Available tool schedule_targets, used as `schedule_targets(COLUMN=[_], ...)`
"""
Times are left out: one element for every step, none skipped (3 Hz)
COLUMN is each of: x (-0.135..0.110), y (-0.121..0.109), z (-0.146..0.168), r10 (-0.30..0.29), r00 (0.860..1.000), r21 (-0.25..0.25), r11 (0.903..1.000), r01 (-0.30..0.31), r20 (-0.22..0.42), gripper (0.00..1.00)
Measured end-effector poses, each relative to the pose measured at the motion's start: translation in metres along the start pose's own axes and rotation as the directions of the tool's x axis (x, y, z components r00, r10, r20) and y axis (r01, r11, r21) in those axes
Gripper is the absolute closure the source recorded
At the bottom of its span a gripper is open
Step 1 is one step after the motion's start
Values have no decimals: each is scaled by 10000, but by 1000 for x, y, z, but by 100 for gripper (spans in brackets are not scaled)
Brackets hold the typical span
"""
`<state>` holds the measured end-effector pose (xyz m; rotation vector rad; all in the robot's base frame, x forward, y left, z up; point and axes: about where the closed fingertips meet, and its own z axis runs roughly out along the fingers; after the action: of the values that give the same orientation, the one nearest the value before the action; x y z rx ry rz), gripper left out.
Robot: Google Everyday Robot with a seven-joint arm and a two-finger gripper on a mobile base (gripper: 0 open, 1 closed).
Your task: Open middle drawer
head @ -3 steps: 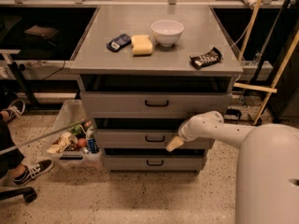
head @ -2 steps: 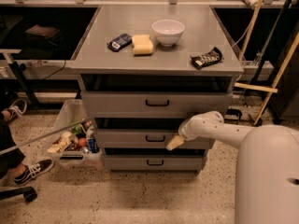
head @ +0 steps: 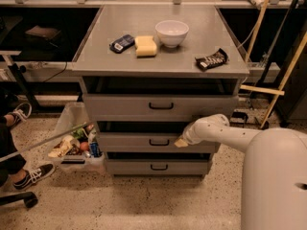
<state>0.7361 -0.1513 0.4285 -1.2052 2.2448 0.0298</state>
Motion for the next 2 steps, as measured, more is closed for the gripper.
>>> schedule_targets(x=[0,0], y=[0,0], z=[0,0], r10=[0,2], r00=[10000,10000], r21=[-2,-8], r11=[10000,10000], r01=[0,-2], r20=[-1,-4], gripper=[65,88])
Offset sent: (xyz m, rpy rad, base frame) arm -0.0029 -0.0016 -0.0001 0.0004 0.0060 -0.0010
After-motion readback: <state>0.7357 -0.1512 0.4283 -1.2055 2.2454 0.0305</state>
